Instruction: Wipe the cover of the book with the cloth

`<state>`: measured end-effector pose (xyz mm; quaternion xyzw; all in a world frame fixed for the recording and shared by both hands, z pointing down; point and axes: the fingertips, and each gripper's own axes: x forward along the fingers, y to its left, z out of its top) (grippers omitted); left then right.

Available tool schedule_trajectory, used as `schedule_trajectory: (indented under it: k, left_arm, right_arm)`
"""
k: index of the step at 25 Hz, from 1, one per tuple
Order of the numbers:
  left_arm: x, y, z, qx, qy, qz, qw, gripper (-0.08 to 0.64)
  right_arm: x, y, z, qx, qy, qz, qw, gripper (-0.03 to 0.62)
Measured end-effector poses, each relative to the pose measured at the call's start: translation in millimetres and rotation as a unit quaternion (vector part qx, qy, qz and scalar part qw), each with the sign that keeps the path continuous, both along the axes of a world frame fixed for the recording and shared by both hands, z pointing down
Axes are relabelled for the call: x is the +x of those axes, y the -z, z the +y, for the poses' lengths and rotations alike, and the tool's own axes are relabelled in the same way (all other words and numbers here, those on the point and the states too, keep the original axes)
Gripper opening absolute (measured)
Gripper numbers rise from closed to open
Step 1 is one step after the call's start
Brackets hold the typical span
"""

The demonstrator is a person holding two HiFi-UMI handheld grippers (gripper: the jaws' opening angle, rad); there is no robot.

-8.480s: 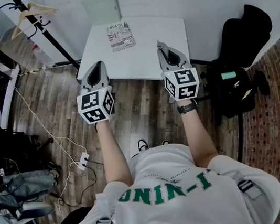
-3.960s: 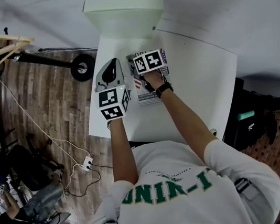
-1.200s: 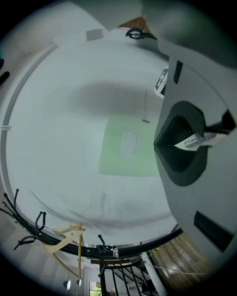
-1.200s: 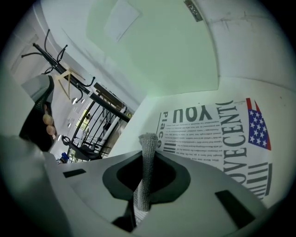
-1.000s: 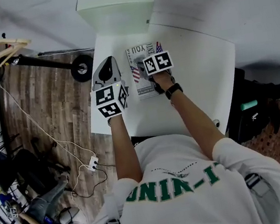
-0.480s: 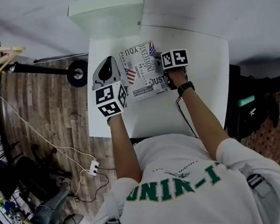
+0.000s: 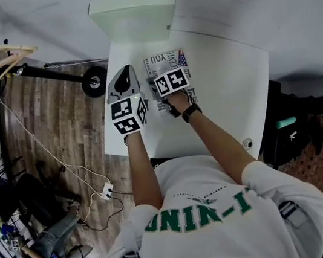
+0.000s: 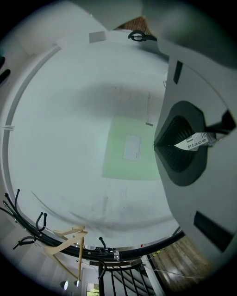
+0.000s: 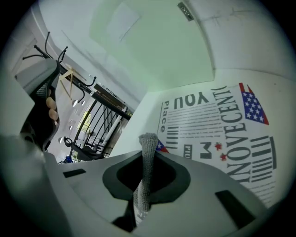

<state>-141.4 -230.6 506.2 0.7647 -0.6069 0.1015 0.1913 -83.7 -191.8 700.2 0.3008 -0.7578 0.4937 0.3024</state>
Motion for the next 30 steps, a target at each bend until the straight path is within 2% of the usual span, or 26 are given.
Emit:
schedule_trajectory:
  k: [3,6,10,16,20,25,27,30]
  left_arm:
    - [-1.8,2.0,0.4,0.002,0.001,-0.002,1.0000,0.013]
    - [-1.9,0.6,0.6,-0.001,0.002,-0.003,1.0000,0.012]
    - [7.3,-0.6,-0.4,-0.002,-0.009,-0.006,0.9999,0.012]
    - [23.6,6.1,-4.4,0.006,-0.025,-0.006,0.9997,0.012]
    - [29.3,6.2,-3.8,0.006,-0.030,-0.005,0.9995,0.012]
    - [29.4,8.1,-1.9,0.007,-0.031,-0.007,0.9995,0.013]
    - [25.1,8.4,-0.7,0.008,-0.026,-0.008,0.9996,0.012]
    - [17.2,7.6,0.7,0.007,-0.016,-0.008,0.9998,0.012]
  right_arm:
    - [-2.5,-1.6,-1.4,0.002,0.002,0.005,1.000,0.033]
    - [13.4,-1.3,-5.6,0.011,-0.002,0.010,1.000,0.032]
    - [58.9,-0.2,-11.8,0.018,-0.032,0.021,0.999,0.032]
    - [142.1,3.8,-24.9,0.025,-0.108,0.045,0.993,0.032]
    - [169.5,4.4,-28.7,0.027,-0.136,0.056,0.989,0.032]
    - [167.9,6.4,-28.7,0.026,-0.140,0.067,0.988,0.034]
    - [144.9,12.9,-24.7,0.028,-0.119,0.053,0.991,0.034]
    - [89.0,20.5,-10.0,0.022,-0.066,0.018,0.997,0.034]
